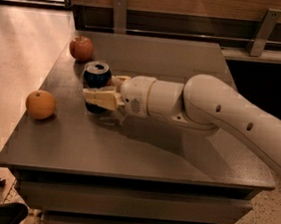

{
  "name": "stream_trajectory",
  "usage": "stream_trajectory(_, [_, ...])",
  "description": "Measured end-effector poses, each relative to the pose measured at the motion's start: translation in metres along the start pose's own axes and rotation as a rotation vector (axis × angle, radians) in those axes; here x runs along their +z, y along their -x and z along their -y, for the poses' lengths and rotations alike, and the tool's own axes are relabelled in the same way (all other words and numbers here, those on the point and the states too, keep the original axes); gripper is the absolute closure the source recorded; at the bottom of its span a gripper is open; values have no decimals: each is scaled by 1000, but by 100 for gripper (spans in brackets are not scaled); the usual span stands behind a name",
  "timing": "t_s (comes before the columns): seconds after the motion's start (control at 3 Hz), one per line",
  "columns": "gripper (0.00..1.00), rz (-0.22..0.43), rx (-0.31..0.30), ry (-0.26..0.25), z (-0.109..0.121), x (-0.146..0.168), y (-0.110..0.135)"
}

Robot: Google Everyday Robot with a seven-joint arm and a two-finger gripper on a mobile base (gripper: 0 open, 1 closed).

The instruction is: Move pepsi can near orange

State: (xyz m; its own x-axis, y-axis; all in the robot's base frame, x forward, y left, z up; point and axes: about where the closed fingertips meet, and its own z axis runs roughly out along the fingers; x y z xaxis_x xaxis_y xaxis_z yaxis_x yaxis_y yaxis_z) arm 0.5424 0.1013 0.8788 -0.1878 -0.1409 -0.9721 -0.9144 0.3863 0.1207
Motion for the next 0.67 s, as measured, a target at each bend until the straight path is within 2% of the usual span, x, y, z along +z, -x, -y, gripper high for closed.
stream_trajectory(0.33, [11,0,-2,3,-2,1,1])
stream_trajectory(0.67, [0,-1,-4,6,-3,2,1])
